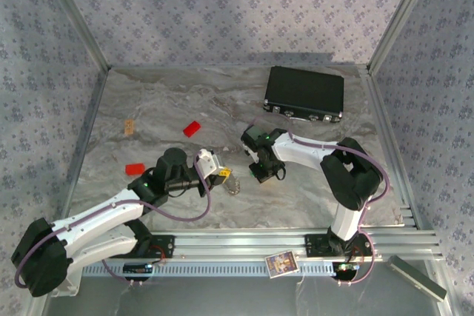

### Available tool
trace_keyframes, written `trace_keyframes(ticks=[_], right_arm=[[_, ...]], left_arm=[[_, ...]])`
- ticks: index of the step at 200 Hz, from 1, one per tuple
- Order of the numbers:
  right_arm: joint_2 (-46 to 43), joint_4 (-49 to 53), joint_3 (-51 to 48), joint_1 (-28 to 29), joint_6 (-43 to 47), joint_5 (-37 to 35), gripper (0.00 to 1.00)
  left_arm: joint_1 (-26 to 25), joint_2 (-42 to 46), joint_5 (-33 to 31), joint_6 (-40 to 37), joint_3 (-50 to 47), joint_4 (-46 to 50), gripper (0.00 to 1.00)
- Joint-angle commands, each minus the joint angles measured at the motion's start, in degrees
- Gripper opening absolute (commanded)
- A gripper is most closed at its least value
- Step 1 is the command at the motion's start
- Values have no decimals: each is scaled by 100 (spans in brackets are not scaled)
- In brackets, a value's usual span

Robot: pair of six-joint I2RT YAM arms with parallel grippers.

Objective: Put the keys on the keyring

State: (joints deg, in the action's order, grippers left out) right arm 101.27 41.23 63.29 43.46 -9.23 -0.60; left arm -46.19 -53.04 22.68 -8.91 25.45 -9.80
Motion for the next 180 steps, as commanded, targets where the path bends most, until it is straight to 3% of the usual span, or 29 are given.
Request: trace_keyframes(ticks=[1, 21, 81, 134, 155, 180], right_arm=[[42, 216, 151, -31, -22, 55, 6], [-16, 230, 149, -26, -9, 4, 0], [-786, 101, 162, 119, 44, -475, 0], [-2007, -982, -385, 397, 531, -905, 0], [-2604, -1692, -804, 427, 824, -739, 0], [-3188, -2525, -1223, 332, 1171, -66, 0]], left_arm=[[-36, 52, 44, 43, 136, -164, 0], [-37, 48, 44, 34, 146, -165, 0], [-32, 53, 52, 74, 152, -172, 0], [-39, 40, 52, 132, 168, -249, 0], [-37, 13, 61, 162, 179, -268, 0], [-38, -82, 46, 236, 203, -333, 0]])
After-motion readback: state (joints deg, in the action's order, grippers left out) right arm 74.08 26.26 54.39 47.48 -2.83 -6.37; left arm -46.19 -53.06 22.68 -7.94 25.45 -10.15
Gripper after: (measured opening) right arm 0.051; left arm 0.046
